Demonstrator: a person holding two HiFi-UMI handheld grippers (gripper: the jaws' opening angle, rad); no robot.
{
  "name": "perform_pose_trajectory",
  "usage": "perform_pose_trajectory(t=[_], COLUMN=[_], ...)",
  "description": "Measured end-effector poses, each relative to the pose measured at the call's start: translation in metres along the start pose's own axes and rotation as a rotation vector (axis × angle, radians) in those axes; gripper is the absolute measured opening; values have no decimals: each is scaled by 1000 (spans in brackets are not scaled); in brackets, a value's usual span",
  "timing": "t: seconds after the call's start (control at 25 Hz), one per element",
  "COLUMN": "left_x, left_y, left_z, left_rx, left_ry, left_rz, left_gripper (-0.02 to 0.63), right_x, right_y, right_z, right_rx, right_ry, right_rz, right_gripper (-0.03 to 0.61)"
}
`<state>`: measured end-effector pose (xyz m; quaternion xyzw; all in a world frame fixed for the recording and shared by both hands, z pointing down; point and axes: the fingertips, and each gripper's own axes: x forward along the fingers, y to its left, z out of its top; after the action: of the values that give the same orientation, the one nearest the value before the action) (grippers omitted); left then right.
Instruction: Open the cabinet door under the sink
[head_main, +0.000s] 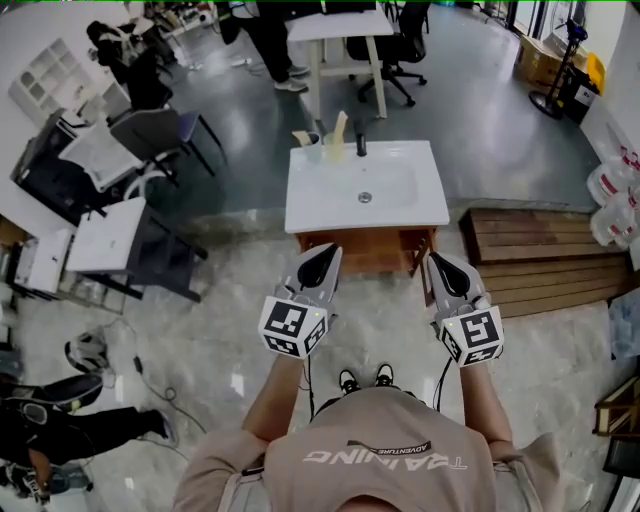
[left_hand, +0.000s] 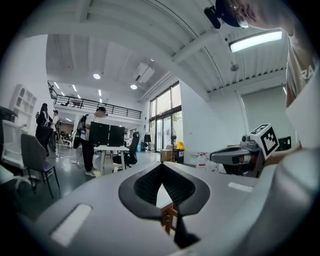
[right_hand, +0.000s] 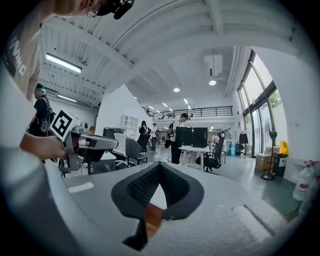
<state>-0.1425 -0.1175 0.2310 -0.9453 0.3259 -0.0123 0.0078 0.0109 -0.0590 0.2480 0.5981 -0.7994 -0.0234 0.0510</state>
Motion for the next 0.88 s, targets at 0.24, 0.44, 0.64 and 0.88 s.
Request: perform_pose_trajectory(t=[0.24,0.44,0.64,0.88], left_x=[-5,-6,-5,-3], left_y=[-1,-16,-21,-23], left_z=[-7,-15,-24,-27], left_rx=[-9,-6,-9,0], left_ry=[15,25,35,36], left_rz=[17,5,-3,0], left_gripper=[17,17,16,15], right_x=[-1,-1,-6,-13], right_y=[1,5,14,21], right_z=[-4,-10,-10,-15], right_rx=[-24,-34,-22,-27], right_ry=[13,19,-1,11], right_rz=[2,9,13,15], right_gripper=[2,2,2,2])
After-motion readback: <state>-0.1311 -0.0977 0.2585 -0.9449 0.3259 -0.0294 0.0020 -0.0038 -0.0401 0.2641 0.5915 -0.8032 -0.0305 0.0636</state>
